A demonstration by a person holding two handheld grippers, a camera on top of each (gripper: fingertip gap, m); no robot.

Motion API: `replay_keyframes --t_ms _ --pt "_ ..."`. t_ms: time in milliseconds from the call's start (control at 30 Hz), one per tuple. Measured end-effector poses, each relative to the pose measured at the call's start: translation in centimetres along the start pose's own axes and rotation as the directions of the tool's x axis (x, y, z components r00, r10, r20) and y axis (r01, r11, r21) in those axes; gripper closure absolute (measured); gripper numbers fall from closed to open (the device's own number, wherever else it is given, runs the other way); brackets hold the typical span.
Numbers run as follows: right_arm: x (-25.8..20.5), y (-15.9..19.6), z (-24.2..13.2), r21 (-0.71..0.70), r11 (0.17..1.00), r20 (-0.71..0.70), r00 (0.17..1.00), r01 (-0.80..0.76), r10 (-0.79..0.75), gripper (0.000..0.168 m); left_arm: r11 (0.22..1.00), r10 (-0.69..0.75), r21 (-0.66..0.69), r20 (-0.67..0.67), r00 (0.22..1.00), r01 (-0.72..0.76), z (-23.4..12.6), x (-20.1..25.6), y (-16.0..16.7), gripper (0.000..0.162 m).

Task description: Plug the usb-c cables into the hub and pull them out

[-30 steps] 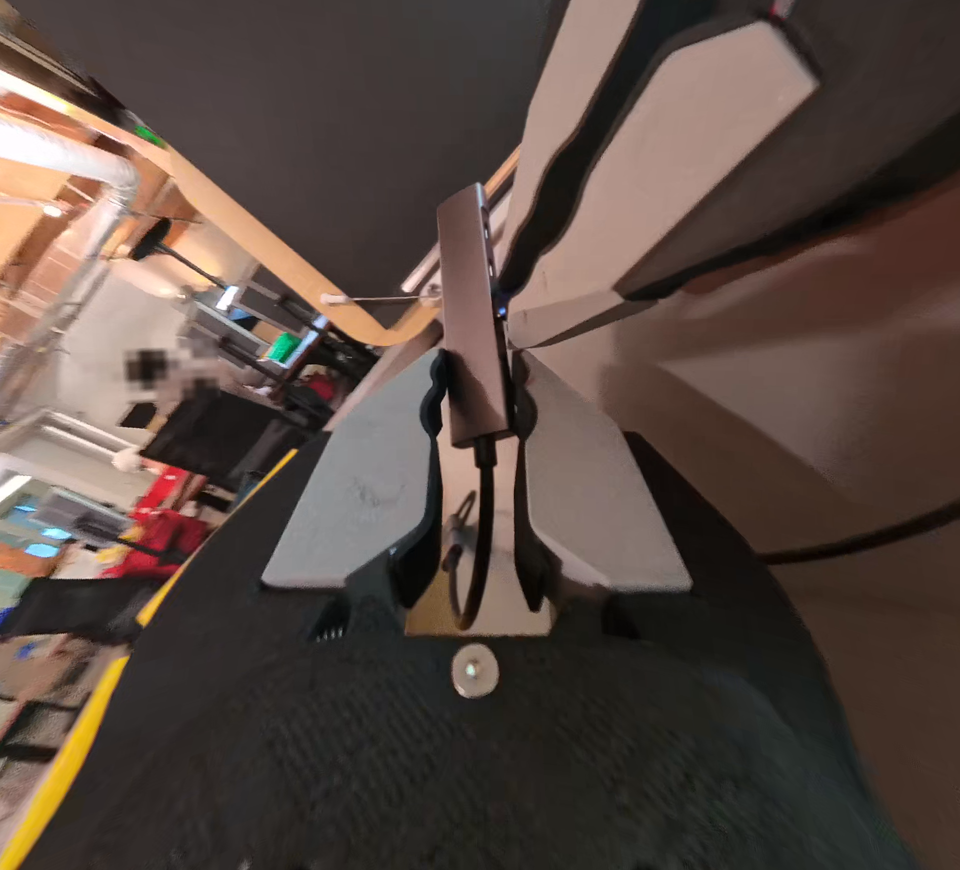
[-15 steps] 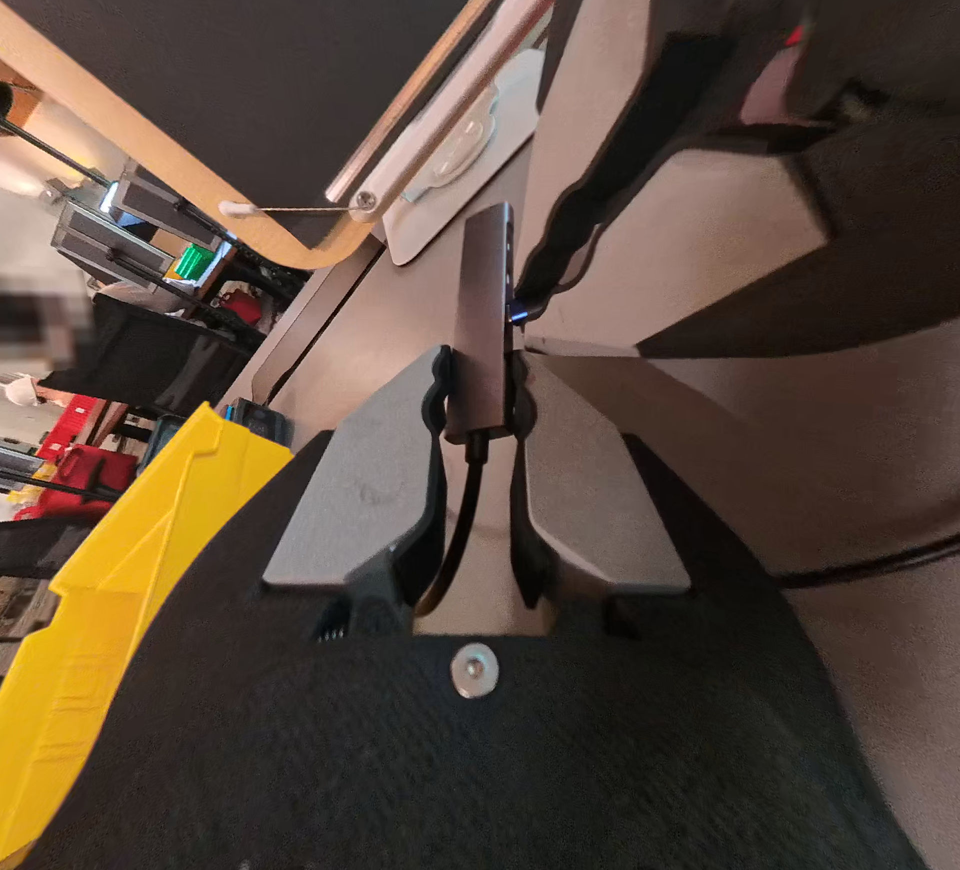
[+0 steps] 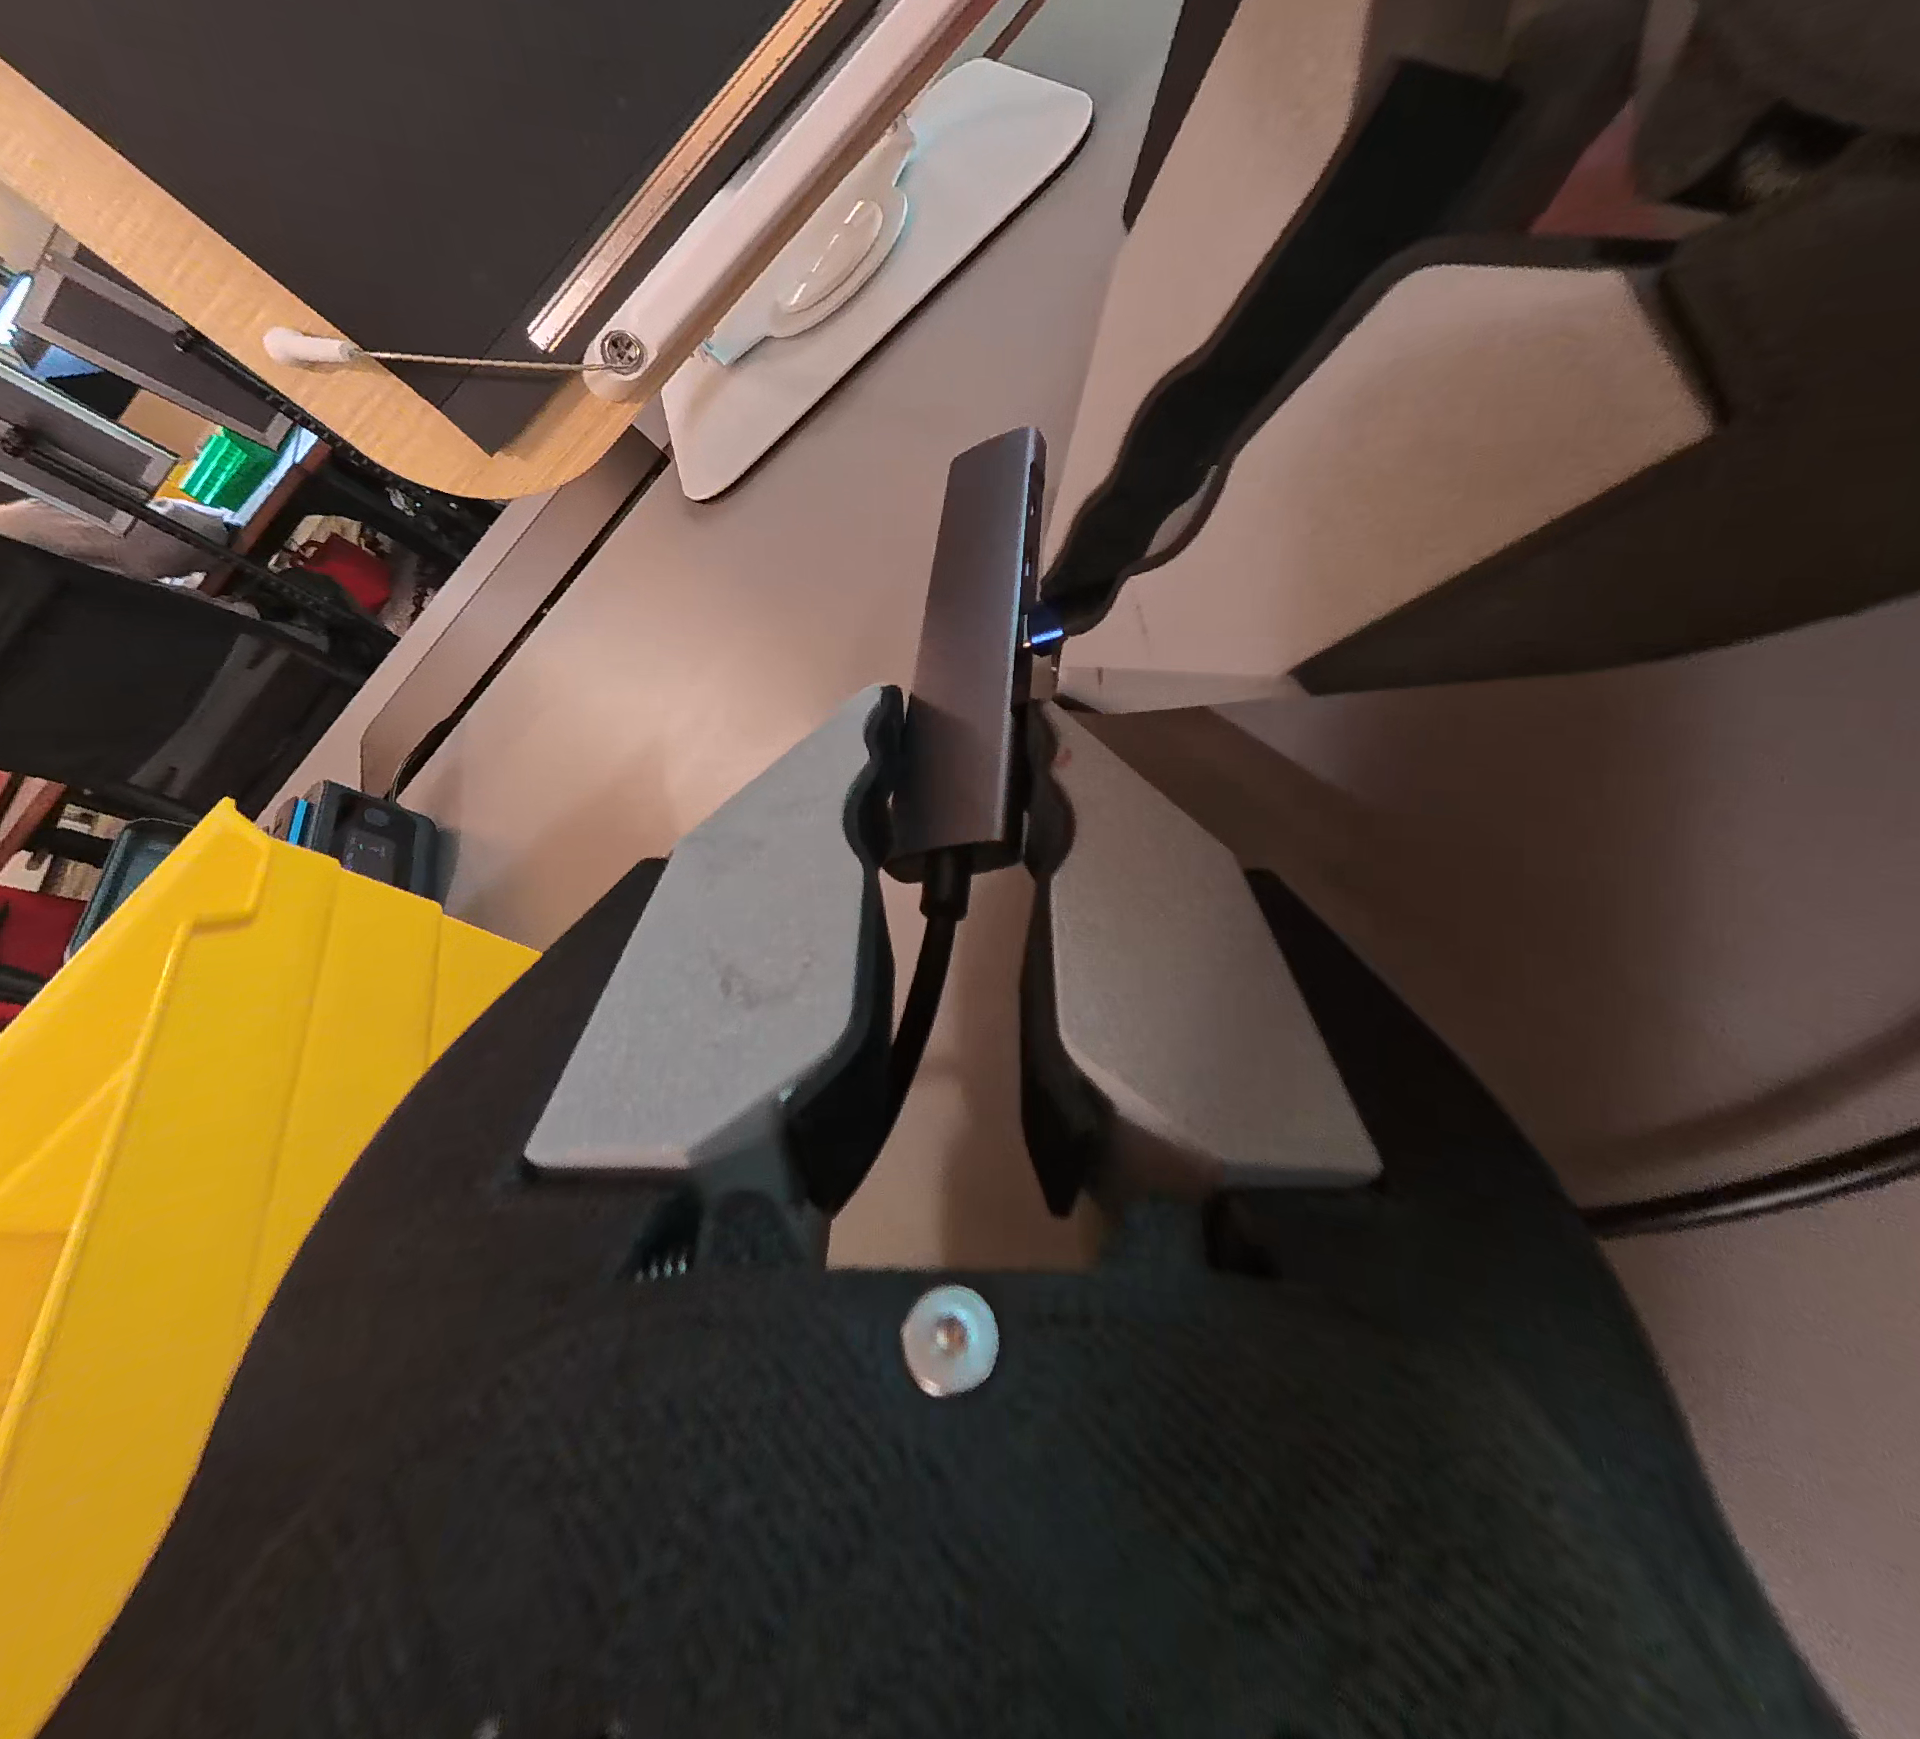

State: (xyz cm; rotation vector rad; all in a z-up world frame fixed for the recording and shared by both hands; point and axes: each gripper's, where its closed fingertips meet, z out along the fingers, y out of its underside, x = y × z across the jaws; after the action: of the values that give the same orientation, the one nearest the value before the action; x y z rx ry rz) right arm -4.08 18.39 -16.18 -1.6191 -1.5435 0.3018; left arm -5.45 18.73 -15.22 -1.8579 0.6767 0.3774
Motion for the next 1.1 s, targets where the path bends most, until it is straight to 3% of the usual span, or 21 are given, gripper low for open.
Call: replay_keyframes --t_ms 1100 --pt "0.07 -0.2 -0.38 0.032 0.999 -0.019 1.0 -0.023 0.023 0.16 0.999 -0.035 0.004 -0.029 0.999 0.035 0.02 0.05 -0.07 0.141"
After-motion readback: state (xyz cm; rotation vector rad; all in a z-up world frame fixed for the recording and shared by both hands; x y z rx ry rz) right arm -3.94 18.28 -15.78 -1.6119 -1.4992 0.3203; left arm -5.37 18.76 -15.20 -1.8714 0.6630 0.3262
